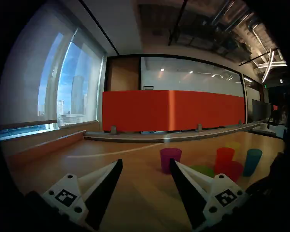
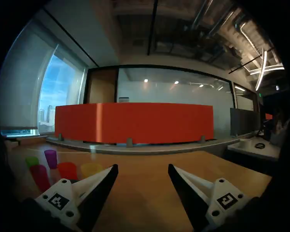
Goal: Pour water
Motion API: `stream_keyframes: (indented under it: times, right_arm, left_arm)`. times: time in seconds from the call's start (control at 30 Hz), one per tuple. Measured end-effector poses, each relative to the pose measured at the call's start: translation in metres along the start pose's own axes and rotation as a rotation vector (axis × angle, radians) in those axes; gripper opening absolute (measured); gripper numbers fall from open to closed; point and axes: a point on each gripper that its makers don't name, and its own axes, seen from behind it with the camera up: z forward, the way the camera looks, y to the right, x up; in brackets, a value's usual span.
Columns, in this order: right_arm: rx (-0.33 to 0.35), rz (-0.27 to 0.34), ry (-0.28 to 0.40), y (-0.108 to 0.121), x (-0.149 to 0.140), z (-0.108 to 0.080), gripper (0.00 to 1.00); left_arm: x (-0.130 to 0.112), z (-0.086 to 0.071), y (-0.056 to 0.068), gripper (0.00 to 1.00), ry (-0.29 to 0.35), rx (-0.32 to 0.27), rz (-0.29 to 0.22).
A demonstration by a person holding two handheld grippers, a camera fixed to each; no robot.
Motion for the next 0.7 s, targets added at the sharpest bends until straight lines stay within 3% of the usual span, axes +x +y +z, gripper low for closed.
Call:
stream_keyframes:
  times: [0.7]
  right_arm:
    - [0.001,0.004,-0.039,0.007,-0.019,0.003,1.00]
  left_arm:
    - [0.000,0.000,0.000,0.89,0.000,0.000,0.000]
